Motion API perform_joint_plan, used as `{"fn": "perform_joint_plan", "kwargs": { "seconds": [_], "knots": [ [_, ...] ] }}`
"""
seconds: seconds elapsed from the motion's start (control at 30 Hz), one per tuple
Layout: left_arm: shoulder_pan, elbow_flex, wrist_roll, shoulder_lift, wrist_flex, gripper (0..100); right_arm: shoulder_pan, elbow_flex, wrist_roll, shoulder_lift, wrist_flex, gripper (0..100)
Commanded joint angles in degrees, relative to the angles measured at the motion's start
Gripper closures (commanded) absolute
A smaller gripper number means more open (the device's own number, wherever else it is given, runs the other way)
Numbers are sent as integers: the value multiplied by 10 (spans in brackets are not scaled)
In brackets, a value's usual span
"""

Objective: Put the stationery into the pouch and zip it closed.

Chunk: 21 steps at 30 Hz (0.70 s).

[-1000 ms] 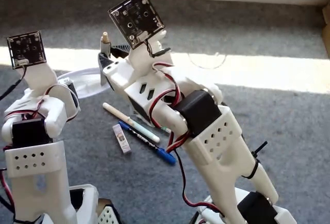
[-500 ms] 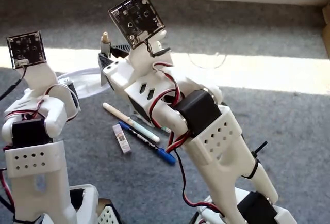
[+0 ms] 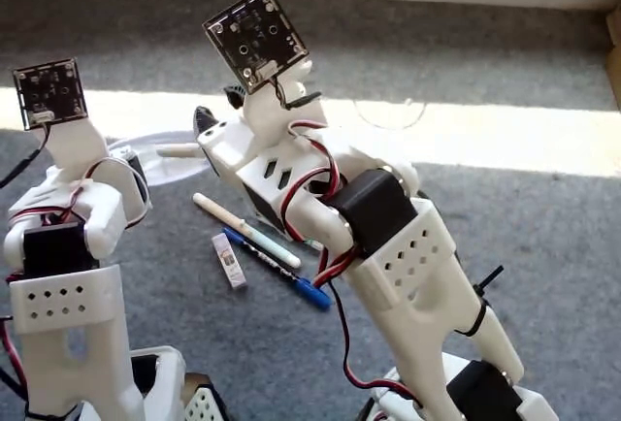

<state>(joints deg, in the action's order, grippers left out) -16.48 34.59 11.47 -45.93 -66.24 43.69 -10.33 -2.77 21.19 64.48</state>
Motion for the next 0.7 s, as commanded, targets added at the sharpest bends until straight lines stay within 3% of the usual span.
{"fn": "perform_joint_plan", "kwargs": {
  "seconds": [0.0,0.67],
  "knots": [
    [-7,5,4,11,8,993,5,-8,-4,22,2,883],
    [-14,5,4,11,8,993,1,-8,-7,22,3,883]
  ]
}}
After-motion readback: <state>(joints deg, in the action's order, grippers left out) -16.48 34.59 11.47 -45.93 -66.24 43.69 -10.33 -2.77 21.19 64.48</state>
